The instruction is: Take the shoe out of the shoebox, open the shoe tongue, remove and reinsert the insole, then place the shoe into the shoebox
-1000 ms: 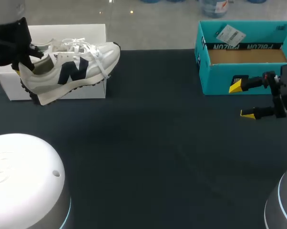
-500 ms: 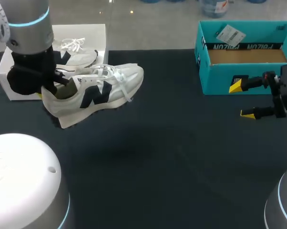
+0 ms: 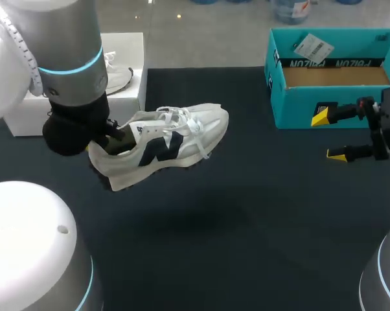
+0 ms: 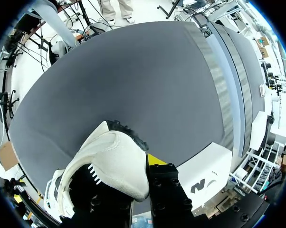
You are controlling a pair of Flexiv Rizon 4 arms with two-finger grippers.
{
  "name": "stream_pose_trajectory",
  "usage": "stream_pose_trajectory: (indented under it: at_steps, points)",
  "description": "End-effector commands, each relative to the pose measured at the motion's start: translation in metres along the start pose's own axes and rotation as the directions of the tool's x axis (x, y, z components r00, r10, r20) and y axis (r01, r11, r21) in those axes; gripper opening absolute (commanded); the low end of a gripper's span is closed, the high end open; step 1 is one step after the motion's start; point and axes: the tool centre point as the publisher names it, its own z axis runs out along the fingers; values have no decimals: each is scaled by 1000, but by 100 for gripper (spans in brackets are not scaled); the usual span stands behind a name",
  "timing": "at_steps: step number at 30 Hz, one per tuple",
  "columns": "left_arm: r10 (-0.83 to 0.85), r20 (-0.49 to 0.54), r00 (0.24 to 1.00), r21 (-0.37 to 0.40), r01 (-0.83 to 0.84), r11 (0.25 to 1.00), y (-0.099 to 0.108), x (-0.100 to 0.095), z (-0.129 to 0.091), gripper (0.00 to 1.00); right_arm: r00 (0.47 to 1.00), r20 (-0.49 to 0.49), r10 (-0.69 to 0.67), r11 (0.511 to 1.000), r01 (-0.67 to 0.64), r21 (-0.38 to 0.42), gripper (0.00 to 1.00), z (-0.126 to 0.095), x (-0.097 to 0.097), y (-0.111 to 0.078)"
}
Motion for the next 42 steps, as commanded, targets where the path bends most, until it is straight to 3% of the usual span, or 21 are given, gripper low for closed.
stream_pose_trajectory:
  at_steps: [1,7,12,35,42]
  points:
    - [2,-8,1000,12,-2,1000,9,-7,3,0,1000,4,2,1000,-2,-2,100,0,0,-1]
    - [4,-10,1000,18,-4,1000,11,-12,6,0,1000,4,2,1000,-2,-2,100,0,0,-1]
    - [-12,-13,1000,7,12,1000,14,-19,23,0,1000,4,2,1000,-2,-2,100,0,0,-1]
    - [22,-88,996,83,-15,996,10,-61,168,0,1000,4,2,1000,-2,-2,100,0,0,-1]
    - [26,-53,998,107,-20,994,11,-65,193,0,1000,4,2,1000,-2,-2,100,0,0,-1]
